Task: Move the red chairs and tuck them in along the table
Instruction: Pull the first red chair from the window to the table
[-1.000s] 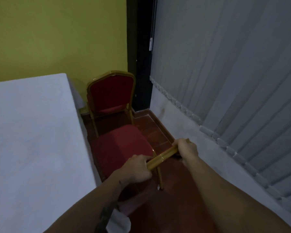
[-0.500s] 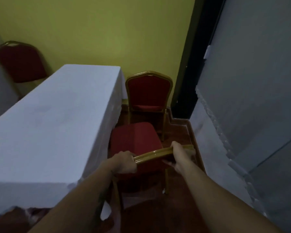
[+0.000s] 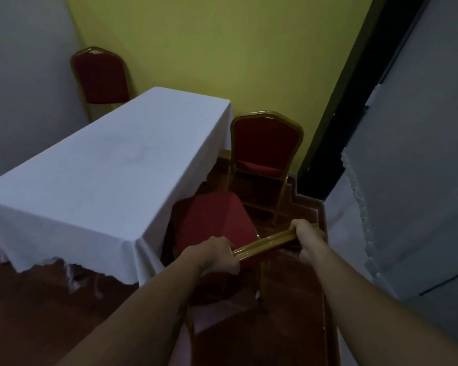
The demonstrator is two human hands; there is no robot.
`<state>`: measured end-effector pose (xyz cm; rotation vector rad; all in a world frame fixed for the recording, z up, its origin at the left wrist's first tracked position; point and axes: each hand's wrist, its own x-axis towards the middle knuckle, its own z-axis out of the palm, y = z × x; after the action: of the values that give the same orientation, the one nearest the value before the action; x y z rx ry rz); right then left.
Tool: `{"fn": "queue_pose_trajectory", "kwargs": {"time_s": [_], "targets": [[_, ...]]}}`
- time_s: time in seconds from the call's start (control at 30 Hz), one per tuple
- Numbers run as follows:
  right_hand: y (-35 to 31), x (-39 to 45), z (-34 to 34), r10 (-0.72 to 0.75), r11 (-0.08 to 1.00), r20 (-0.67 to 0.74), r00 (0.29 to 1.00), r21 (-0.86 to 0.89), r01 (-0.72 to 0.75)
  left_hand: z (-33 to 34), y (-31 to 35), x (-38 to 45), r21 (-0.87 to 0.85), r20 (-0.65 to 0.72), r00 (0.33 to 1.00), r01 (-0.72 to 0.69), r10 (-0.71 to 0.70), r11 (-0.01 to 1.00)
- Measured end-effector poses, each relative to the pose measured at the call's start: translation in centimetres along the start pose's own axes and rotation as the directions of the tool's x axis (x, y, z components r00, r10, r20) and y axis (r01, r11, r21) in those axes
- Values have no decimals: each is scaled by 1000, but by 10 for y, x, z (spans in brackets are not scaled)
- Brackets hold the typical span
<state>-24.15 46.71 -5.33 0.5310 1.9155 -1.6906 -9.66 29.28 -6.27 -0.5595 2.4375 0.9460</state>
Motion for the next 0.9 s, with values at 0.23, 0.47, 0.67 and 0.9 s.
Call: {"fn": "queue_pose_trajectory", "kwargs": {"time_s": [0.23, 0.47, 0.67, 0.9], "targets": [[-20, 24, 5, -67, 989, 150, 986, -123, 86, 12, 15, -1, -84, -90, 984, 146, -154, 986], [-46, 61, 10, -57, 970, 298, 953, -209, 123, 34, 42, 4, -307, -254, 912, 238, -320, 922], [-69, 89, 13, -36, 979, 307, 951, -178, 94, 41, 63, 19, -410, -335, 862, 231, -382, 882], [-42, 66, 25, -39, 981, 432, 901, -156, 117, 27, 73, 48, -332, -194, 870, 376, -453, 865]]}}
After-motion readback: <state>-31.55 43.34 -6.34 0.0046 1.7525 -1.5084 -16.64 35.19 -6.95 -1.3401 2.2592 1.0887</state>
